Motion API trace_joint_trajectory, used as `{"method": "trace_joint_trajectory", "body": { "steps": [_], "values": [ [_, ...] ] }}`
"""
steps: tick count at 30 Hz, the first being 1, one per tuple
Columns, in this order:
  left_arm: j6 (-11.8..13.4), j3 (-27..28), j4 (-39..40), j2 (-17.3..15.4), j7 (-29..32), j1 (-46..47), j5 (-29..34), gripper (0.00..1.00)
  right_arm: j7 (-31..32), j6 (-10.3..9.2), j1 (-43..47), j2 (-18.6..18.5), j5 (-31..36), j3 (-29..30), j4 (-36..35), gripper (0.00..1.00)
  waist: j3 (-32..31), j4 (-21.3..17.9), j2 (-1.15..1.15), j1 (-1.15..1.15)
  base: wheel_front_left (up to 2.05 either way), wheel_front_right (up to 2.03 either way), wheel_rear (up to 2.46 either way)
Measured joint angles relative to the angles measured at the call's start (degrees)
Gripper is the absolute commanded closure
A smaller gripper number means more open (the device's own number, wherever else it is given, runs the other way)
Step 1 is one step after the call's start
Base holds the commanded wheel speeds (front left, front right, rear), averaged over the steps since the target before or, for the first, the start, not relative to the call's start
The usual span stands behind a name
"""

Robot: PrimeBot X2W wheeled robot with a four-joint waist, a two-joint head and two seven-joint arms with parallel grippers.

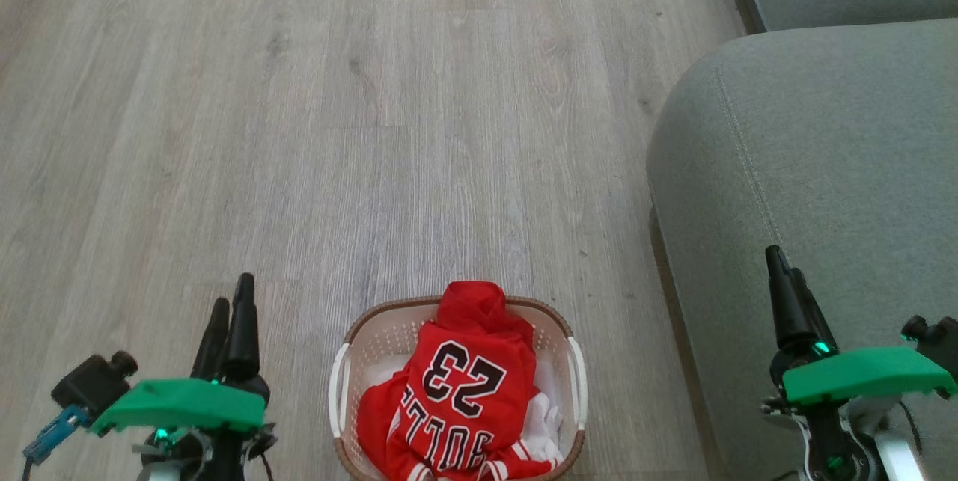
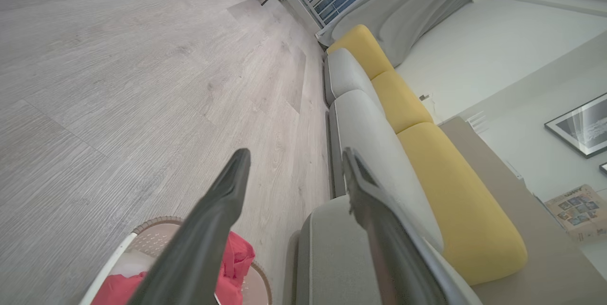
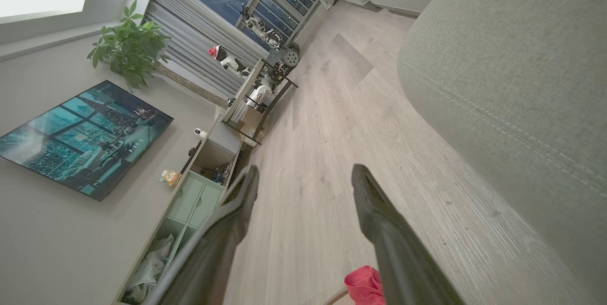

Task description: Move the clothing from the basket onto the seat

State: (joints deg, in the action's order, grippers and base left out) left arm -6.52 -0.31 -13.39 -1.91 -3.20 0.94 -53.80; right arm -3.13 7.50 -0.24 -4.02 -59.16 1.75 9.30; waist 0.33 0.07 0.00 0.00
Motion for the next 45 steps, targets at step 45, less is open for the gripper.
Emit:
{"method": "trace_joint_trajectory", "body": {
  "steps": [45],
  "values": [
    [1.35,-3.04,2.21,-0.05,-7.53,1.19,33.42,0.0,-7.58,0.0,0.93,-0.09,33.32,-0.4,-3.21,0.0,0.51,0.63,0.0,0.0,0.0,0.0,0.0]
  ]
}}
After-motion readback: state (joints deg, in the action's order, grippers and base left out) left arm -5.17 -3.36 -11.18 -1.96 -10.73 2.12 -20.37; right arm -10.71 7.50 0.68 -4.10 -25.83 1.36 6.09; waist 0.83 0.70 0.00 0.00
